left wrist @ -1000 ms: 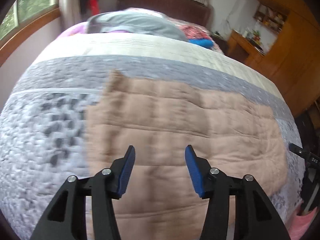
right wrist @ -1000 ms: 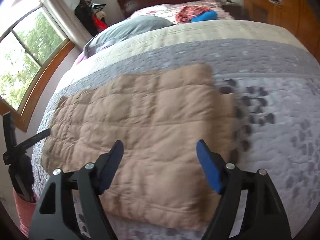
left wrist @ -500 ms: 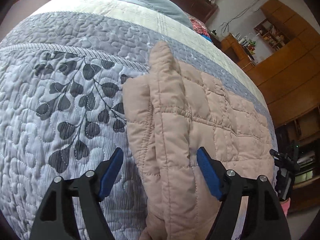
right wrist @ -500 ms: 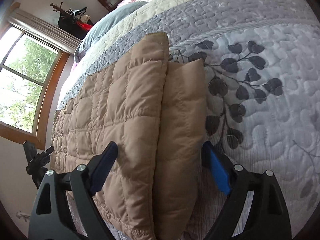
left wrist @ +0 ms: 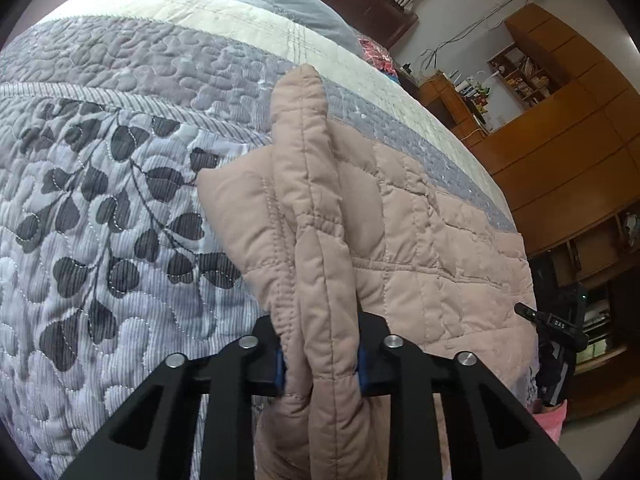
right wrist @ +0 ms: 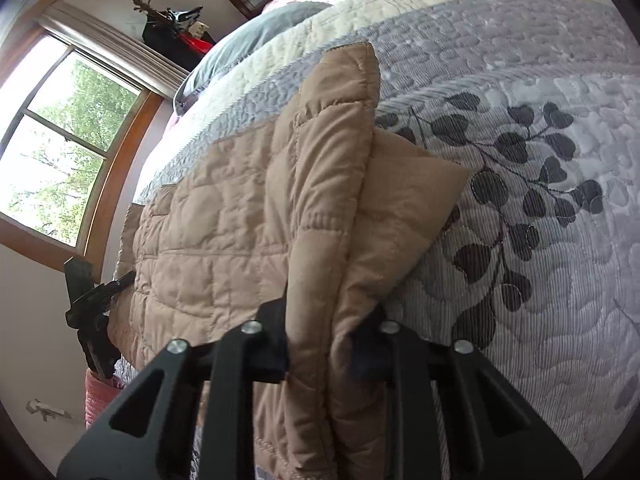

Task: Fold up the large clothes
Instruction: 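Fold the held side lengthwise over the coat and open both grippers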

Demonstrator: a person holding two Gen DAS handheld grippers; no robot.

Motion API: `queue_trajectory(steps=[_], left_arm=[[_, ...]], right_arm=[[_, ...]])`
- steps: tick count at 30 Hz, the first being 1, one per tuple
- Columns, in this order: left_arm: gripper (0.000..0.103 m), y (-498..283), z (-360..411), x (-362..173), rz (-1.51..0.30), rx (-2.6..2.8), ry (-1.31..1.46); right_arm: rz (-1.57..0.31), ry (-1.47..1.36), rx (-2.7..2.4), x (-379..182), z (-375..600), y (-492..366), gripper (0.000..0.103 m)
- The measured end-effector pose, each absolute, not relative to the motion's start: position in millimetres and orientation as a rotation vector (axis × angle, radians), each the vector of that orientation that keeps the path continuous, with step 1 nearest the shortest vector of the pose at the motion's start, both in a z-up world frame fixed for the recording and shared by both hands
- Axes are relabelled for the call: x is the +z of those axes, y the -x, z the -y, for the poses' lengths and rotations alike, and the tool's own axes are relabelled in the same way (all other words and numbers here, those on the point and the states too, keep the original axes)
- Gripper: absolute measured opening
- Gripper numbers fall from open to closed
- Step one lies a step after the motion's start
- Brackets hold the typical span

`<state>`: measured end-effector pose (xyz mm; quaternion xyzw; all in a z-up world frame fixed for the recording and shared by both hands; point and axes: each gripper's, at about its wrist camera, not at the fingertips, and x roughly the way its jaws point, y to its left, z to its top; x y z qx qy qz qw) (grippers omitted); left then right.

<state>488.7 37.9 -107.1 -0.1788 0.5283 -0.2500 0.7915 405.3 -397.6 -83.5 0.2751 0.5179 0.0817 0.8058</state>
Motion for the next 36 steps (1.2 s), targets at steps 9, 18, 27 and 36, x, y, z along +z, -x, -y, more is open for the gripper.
queue_trajectory(steps=[9, 18, 27, 36], left_arm=[[0.014, -432.6, -37.8, -27.6, -0.979, -0.580, 0.348], [0.014, -330.5, -83.2, 20.6, -0.915, -0.577, 0.277], [0.019, -276.6, -105.8, -47.2, -1.037, -0.474, 0.212], [0.046, -278.5, -126.6, -127.0, -1.070, -0.423, 0.268]], right_arm=[[-0.999, -0.507, 0.259, -4.5, 374.4, -356.6, 0.014], [-0.971, -0.443, 0.351, 30.6, 344.3, -273.1, 0.014], [-1.108, -0.455, 0.356, -23.0, 315.1, -223.9, 0.015], [-1.196, -0.589, 0.310, -97.4, 331.4, -227.8, 0.025]])
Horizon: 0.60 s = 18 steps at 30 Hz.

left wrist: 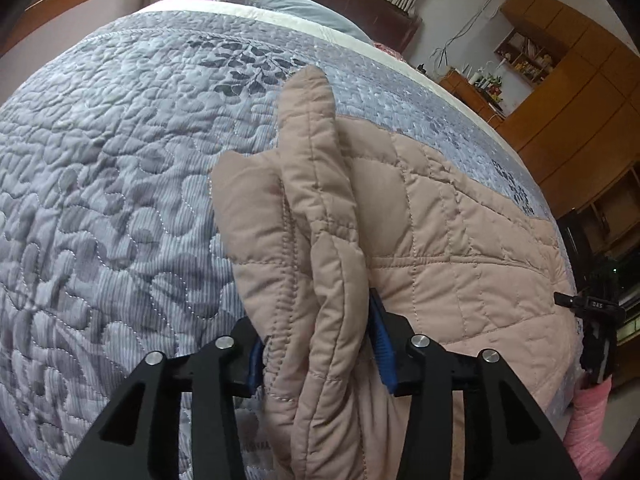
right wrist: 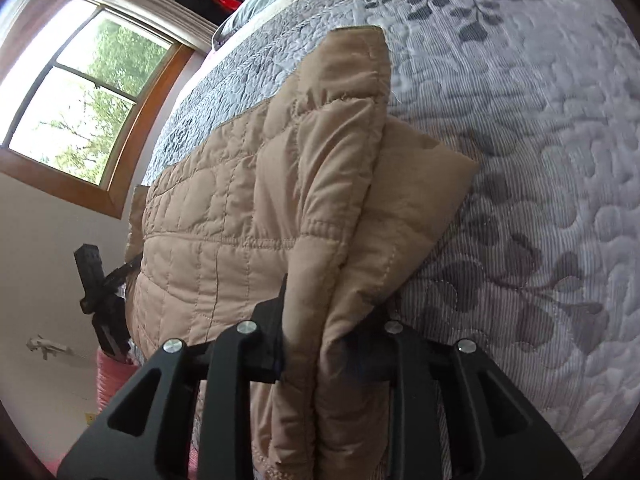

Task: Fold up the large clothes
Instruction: 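Fold the held side lengthwise over the coat and open both grippers, then grasp the end of the folded coat with the left gripper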

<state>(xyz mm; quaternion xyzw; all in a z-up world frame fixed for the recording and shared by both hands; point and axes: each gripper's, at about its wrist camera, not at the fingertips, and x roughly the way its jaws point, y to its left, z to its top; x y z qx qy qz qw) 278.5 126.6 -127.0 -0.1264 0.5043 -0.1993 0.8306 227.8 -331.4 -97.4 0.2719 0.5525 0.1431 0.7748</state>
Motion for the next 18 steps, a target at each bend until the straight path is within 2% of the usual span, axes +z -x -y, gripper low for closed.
queue_trajectory(steps=[2, 6, 9, 11, 13, 18], left_arm=[[0.046, -275.7, -124.7, -123.2, -1.068, -0.413, 0.264], [0.053, -268.3, -123.5, -109.0, -1.083, -0.348, 0.248], [0.053, -254.6, -129.3, -85.8, -1.051, -0.263, 0.214], [0.053, -237.3, -130.2, -65.2, -0.999, -0.181, 0.140], [0.053, -218.9, -127.5, -47.3, -0.936, -0.142, 0.078], [0.054, -179.5, -103.8, -25.6, -0.873, -0.197, 0.040]], right_arm=[[-1.191, -0.582, 0.306, -98.1, 330.9, -226.5, 0.026], [-1.177, -0.521, 0.256, -84.0, 326.8, -221.5, 0.040], [-1.143, -0.432, 0.187, -61.8, 325.7, -206.2, 0.040], [-1.114, -0.355, 0.154, -41.3, 319.4, -187.9, 0.038], [-1.094, -0.293, 0.166, -26.7, 307.1, -172.2, 0.030], [-1.086, -0.172, 0.246, -11.8, 275.3, -143.5, 0.023]])
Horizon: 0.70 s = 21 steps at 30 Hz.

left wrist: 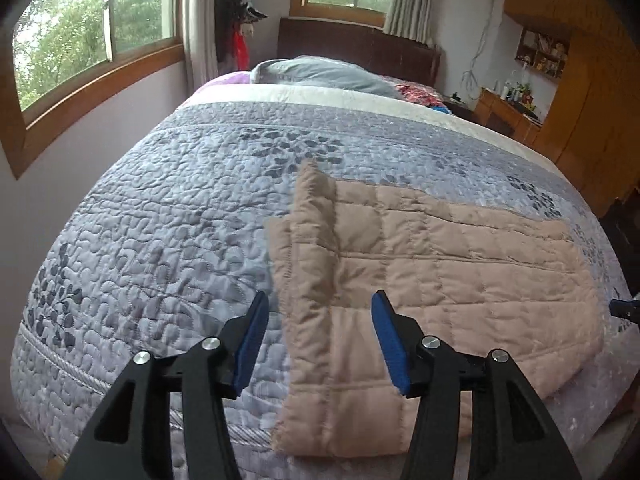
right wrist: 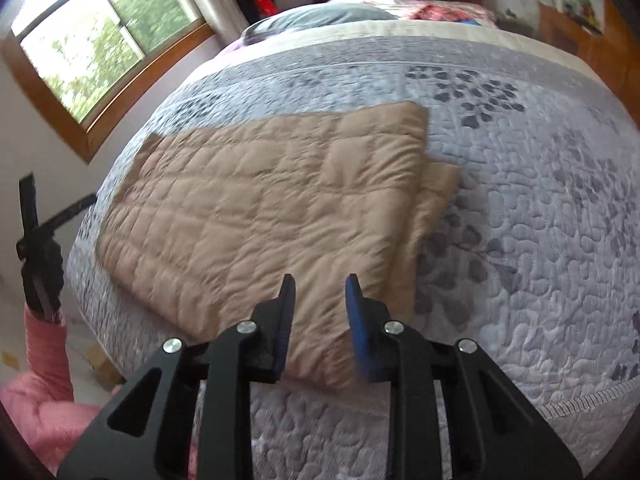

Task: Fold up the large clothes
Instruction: 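Grasp the end of the folded coat with the left gripper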

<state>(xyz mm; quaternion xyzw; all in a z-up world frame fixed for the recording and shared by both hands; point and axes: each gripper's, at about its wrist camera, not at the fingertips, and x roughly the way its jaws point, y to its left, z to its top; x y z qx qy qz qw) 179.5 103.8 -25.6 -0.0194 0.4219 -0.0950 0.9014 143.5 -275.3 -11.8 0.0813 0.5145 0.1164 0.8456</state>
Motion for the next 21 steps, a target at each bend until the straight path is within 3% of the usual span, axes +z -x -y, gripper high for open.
queue_trajectory(steps=[9, 16, 19, 21], left_arm=[[0.055, -181.3, -68.3, -83.8, -0.962, -0.210, -0.048], [0.056, -182.9, -69.1, -97.6, -0.967, -0.204, -0.035], [0.055, -174.3, -74.0, -84.3, -0.969, -0.187, -0.007], [0.063, -162.6, -84.7, -72.8, -0.974, -0.178, 0.061]], right_arm=[[-1.216, -0.199, 0.213, -69.7, 272.9, -138.1, 0.010], [-1.189, -0.266, 0.217, -84.2, 278.1, -131.6, 0.010], [-1.189, -0.272, 0.224, -69.9, 280.1, -130.3, 0.017], [-1.164, -0.230, 0.227, -54.3, 276.7, -125.7, 0.018]])
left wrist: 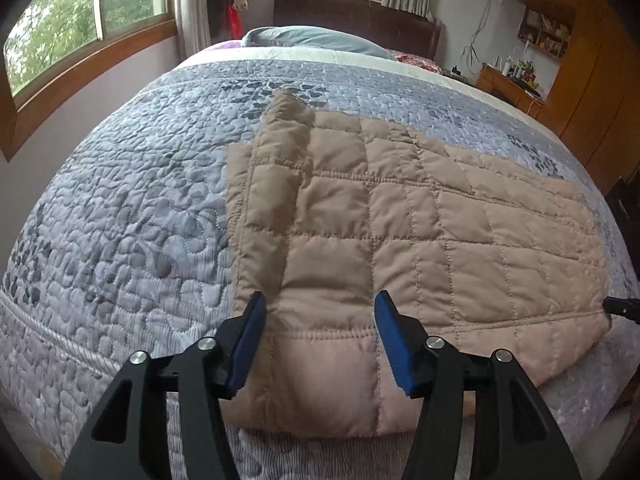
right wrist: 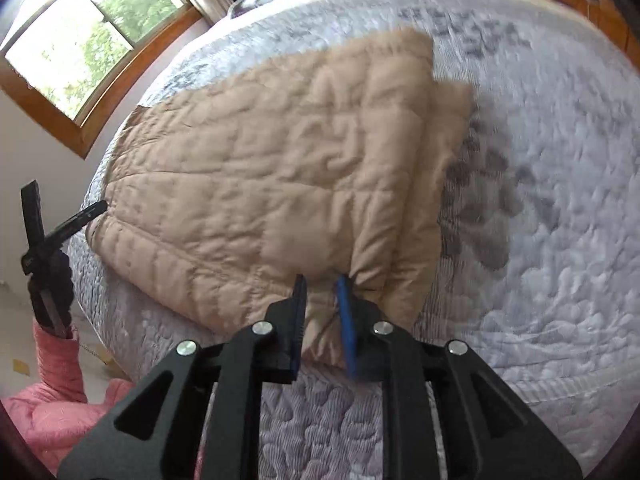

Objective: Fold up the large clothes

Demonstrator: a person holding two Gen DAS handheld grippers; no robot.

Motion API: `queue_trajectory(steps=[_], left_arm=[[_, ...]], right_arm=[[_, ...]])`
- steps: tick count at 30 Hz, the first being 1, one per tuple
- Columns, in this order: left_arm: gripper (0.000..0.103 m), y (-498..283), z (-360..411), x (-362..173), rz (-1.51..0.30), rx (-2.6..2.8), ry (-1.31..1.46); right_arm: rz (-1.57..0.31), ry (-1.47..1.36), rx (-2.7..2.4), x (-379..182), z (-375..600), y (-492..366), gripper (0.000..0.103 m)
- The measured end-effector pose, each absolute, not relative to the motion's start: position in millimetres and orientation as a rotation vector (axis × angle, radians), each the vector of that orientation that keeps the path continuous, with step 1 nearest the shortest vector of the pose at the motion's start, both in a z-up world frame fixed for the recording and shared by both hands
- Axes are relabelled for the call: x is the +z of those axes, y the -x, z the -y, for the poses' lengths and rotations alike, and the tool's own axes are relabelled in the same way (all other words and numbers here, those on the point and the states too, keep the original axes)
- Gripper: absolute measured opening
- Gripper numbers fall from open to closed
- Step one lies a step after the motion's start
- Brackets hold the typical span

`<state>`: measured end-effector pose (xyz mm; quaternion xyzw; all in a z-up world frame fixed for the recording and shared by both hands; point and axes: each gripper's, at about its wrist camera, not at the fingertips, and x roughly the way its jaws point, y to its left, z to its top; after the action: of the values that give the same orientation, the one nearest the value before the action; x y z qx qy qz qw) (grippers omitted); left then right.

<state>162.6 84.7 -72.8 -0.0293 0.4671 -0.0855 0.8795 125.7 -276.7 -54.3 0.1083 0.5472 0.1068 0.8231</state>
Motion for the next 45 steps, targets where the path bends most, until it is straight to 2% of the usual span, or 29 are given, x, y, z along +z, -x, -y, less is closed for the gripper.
queue_trajectory(steps=[6, 14, 21, 23, 25, 27, 29, 32, 37, 45], left_arm=[[0.068, -116.7, -132.2, -66.5, -1.007, -0.165, 0.402], [0.069, -95.7, -161.3, -121.9, -1.004, -0.187, 0.885], [0.069, -110.6, -164.6, -139.0, -0.889, -0.142, 1.028], [0.066, -116.9, -164.2, -140.9, -0.879, -0.116, 1.027], [0.053, -123.4, -161.9, -140.8, -0.886, -0.094, 1.001], [0.031, -129.9, -163.3, -140.4, -0.888, -0.105, 1.001], [0.023, -126.3, -161.0, -133.4, -0.861, -0.126, 0.987], [0.021, -124.2, -156.3, -124.3, -0.846, -0.127, 0.950], [0.021, -133.8, -161.2, -150.9, -0.895, -0.133, 0.967], [0.023, -142.2, -160.1, -154.6, -0.895, -0.171, 0.918]], right_arm=[[-1.191, -0.184, 0.212, -46.0, 273.4, -123.5, 0.018], [-1.228, -0.164, 0.218, -60.6, 267.9, -128.1, 0.016], [-1.244, -0.171, 0.229, -65.2, 269.0, -132.4, 0.016], [-1.249, -0.174, 0.233, -66.6, 271.0, -134.3, 0.016], [-1.256, -0.184, 0.236, -68.2, 272.3, -136.2, 0.016], [-1.263, -0.204, 0.239, -68.8, 274.5, -137.6, 0.016], [-1.270, -0.226, 0.238, -68.0, 276.4, -137.7, 0.016], [-1.277, -0.237, 0.237, -66.9, 278.5, -137.5, 0.016], [-1.300, -0.276, 0.240, -79.8, 286.6, -144.5, 0.013], [-1.279, -0.255, 0.227, -83.5, 287.3, -143.6, 0.012]])
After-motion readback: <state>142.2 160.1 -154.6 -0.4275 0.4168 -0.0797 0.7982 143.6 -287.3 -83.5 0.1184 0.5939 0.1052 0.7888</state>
